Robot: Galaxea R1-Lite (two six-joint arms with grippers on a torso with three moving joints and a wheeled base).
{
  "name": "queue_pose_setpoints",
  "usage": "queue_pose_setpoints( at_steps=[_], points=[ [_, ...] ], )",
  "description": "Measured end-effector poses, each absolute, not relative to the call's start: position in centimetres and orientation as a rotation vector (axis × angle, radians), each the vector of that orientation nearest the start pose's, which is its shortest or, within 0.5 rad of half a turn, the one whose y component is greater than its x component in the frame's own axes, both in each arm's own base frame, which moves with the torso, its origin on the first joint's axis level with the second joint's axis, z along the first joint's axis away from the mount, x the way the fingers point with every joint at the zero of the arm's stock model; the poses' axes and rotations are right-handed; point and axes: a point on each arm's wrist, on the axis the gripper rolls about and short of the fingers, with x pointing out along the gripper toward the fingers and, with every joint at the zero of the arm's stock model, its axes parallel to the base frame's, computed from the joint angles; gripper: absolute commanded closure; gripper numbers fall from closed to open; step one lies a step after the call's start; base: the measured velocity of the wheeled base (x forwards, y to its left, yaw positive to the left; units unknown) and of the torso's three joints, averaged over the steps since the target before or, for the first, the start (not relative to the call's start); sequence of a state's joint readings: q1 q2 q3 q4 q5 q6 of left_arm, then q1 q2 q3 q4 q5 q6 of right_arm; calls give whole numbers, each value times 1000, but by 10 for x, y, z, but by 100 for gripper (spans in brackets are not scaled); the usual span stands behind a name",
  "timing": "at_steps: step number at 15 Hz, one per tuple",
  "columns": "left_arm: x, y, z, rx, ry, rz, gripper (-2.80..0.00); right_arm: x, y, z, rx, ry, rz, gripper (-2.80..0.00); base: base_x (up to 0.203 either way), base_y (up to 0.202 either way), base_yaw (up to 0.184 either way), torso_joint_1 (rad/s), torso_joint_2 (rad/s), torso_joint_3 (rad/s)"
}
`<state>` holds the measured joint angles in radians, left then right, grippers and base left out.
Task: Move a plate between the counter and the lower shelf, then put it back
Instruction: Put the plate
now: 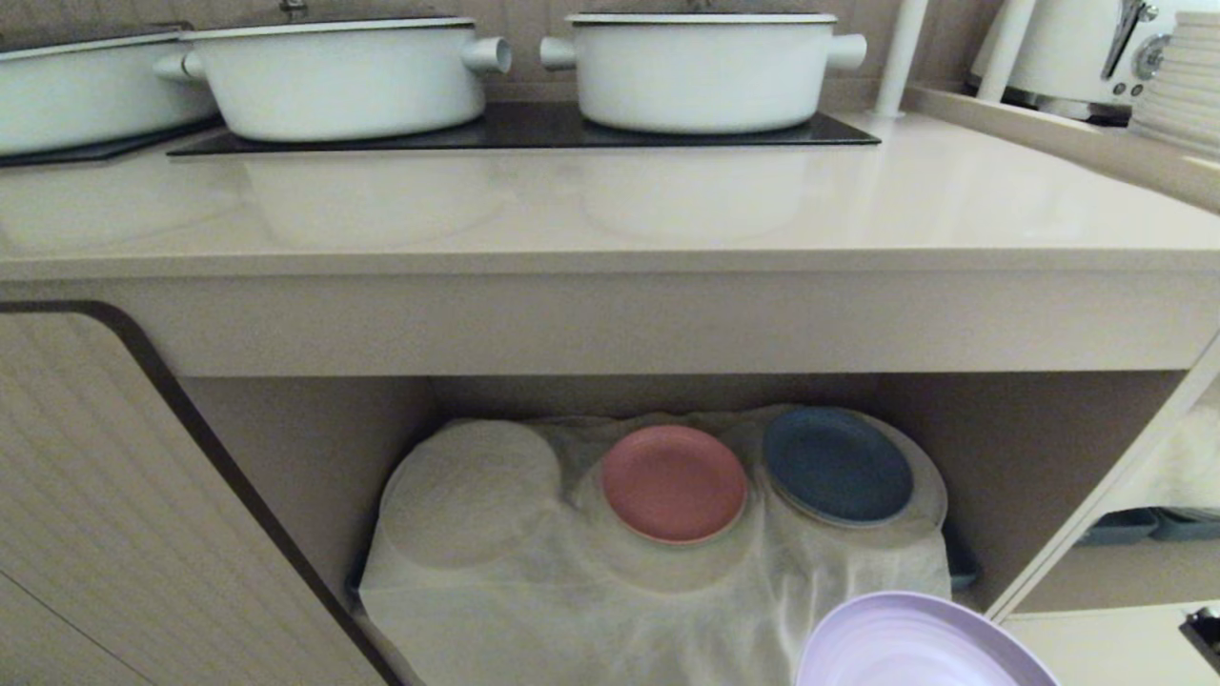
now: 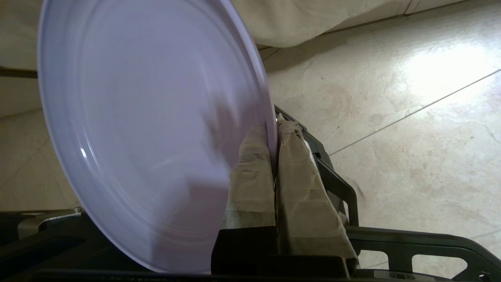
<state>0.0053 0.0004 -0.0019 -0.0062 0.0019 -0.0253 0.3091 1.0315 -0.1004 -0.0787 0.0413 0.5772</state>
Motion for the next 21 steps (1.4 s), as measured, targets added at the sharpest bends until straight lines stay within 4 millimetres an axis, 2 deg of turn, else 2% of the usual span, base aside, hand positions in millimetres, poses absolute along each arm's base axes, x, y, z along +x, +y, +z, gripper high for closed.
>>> queue_pose_setpoints(
  at_steps=[21],
  points=[
    [-23,0,77,-26,-7,8,0,83,30,100,420,864,127,0,0,0,0,225,-510,-287]
  ],
)
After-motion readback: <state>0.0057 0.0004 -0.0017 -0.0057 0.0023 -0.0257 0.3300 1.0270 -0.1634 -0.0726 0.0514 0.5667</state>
